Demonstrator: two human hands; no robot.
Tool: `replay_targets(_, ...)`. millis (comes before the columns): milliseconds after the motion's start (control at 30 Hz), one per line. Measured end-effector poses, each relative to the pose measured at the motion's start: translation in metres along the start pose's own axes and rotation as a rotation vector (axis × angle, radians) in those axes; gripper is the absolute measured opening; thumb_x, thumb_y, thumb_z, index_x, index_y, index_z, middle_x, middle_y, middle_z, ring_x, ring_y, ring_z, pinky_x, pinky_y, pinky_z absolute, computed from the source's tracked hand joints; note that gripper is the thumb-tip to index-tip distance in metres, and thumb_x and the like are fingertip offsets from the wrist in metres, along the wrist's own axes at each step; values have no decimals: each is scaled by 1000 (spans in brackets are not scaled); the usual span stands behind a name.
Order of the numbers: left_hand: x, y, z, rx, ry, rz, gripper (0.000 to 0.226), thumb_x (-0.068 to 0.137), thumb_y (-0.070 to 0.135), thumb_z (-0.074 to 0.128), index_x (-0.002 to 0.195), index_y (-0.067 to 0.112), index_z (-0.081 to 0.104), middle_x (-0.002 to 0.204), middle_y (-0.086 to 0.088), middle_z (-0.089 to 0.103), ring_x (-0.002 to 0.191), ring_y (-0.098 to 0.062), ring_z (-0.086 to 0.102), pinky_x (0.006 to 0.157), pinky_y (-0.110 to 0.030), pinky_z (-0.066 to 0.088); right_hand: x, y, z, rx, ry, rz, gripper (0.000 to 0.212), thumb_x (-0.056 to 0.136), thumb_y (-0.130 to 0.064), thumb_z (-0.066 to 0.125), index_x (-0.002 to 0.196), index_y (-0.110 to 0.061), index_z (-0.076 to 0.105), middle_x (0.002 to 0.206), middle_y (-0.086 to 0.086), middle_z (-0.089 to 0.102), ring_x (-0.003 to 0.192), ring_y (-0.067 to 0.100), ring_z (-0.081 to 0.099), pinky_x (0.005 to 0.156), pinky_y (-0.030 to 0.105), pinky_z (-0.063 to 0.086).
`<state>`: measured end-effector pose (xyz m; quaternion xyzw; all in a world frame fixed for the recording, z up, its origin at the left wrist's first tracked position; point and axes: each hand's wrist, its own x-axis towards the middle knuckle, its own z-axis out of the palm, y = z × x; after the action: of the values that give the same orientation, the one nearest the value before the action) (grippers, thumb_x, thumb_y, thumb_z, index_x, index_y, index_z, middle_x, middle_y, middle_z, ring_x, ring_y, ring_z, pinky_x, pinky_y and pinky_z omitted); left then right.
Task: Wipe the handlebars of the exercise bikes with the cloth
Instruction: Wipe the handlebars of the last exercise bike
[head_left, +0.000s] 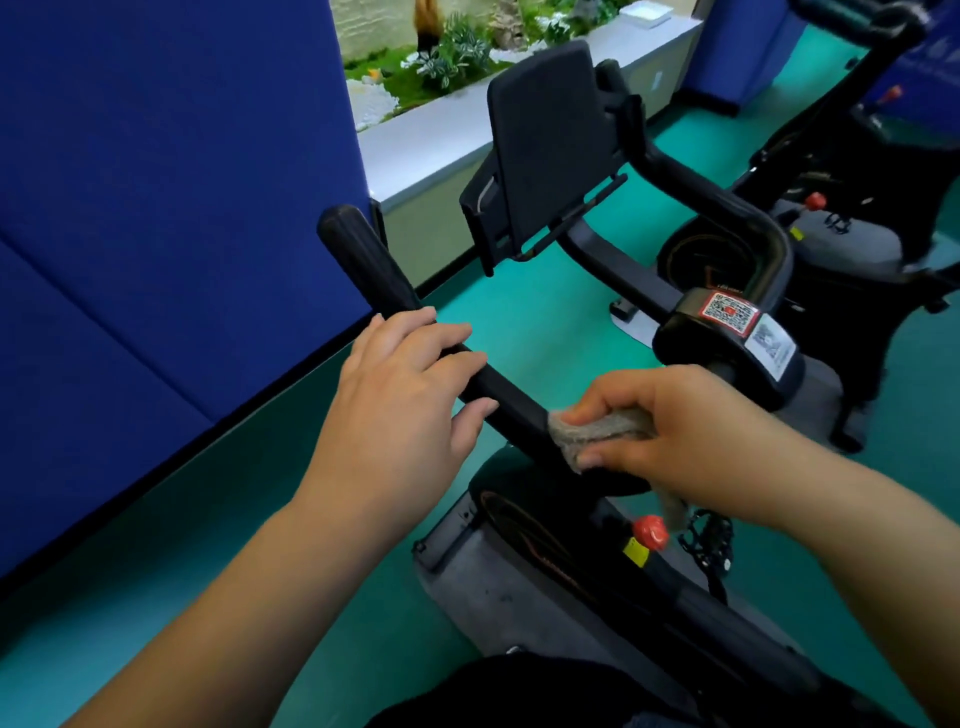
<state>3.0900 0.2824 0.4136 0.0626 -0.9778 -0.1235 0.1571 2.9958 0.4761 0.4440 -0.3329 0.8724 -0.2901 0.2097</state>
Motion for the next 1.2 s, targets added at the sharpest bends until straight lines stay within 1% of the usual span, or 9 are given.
replay_targets(100,2,4,0,-6,-17,47,34,83,37,62,111,19,69,122,4,61,124,-24,47,112,-47,26,5,-6,22,28,174,-43,16,77,-28,77,92,-33,72,83,-12,69,74,0,62,71,22,51)
replay_targets(200,-1,5,3,-13,-17,79,35,83,33,63,114,18,67,119,4,63,119,-23,50,109,-47,29,4,-5,46,-35,335,-194,25,78,-25,78,102,-21,72,99,-5,69,92,10,63,84,34,52)
replay_targets(267,-4,4,5,-30,-19,85,38,84,31,65,119,17,65,121,4,62,120,-23,49,107,-47,33,-8,7,45,-73,378,-234,26,77,-22,78,102,-19,73,102,-5,67,95,12,63,85,34,53)
replay_targets(467,-6,9,5,-52,-20,72,36,87,27,63,121,14,64,122,2,60,121,-22,46,109,-47,32,-33,28,41,-96,525,-178,23,78,-26,74,99,-17,75,100,-6,65,97,9,57,89,30,49)
replay_targets(667,-7,29,10,-44,-19,98,31,86,28,64,113,14,68,116,2,63,114,-23,50,103,-44,35,-23,25,58,-102,536,-302,25,77,-24,70,100,-16,75,98,0,64,95,13,52,86,20,41)
replay_targets(867,-7,46,16,-77,1,-19,30,88,30,61,113,15,69,122,2,60,120,-24,45,103,-44,36,-36,75,21,-103,620,-141,24,79,-15,75,103,-16,74,106,-3,59,105,18,49,90,25,41)
replay_targets(1067,-10,66,25,-68,38,-113,25,87,25,63,107,15,72,119,1,61,116,-24,44,97,-43,37,-31,60,49,-30,562,-367,31,82,-32,61,102,-13,75,100,2,61,97,14,48,86,22,39)
replay_targets(1133,-9,69,25,-73,42,-145,25,88,26,61,108,15,72,119,3,61,116,-21,43,98,-40,36,-31,76,34,-37,583,-344,31,83,-31,61,105,-13,74,103,2,58,99,14,46,88,26,41)
replay_targets(1200,-9,72,25,-69,46,-170,26,89,28,59,109,16,71,120,5,60,117,-18,40,99,-36,33,-28,93,16,-11,626,-222,30,82,-29,67,107,-15,73,106,-2,50,104,15,44,92,34,45)
